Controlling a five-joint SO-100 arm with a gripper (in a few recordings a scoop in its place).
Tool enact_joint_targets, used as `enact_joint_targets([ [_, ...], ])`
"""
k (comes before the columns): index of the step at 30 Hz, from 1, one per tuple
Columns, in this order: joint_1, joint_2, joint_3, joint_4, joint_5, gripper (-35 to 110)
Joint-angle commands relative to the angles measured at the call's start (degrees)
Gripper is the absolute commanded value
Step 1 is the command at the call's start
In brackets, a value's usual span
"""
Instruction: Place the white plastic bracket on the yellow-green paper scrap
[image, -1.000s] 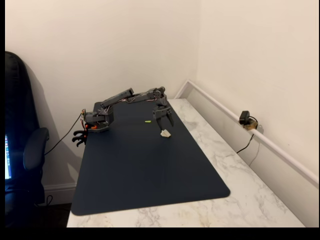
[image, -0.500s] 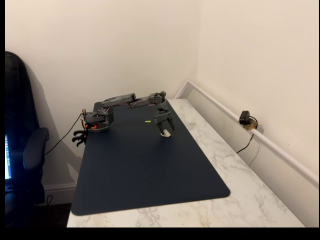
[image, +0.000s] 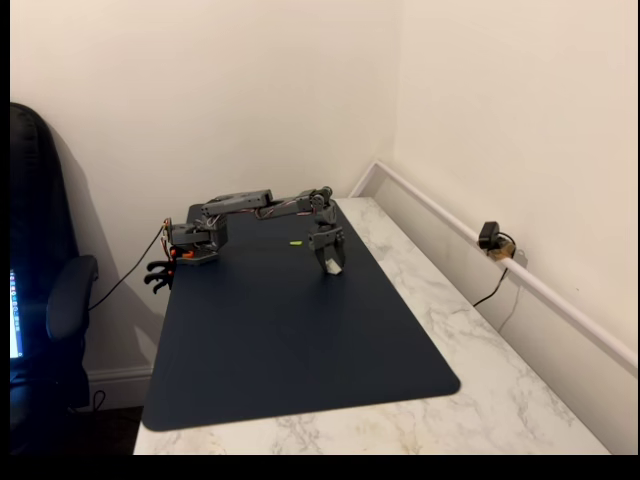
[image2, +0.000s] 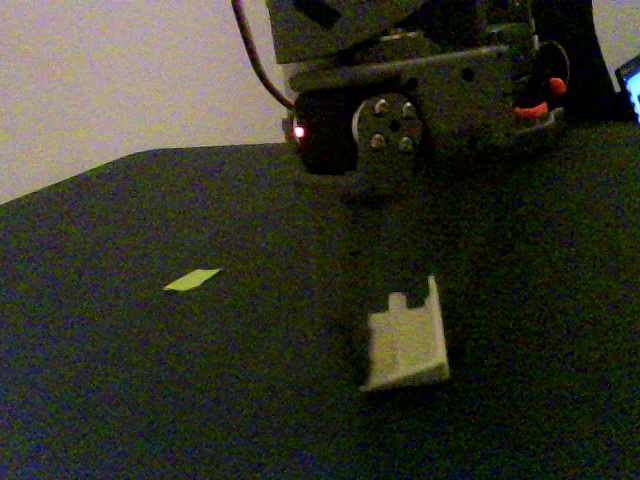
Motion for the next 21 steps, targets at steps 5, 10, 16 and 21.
enact_joint_targets([
  [5, 0.7, 4.7, 0.6, 3.1, 1.8, 0],
  [10, 0.4, 7.0, 3.3, 3.1, 0.1, 10],
  [16, -1.0, 17.8, 16.6, 3.1, 0.7, 29],
  [21, -0.7, 24.7, 24.2, 3.0, 2.0, 33],
])
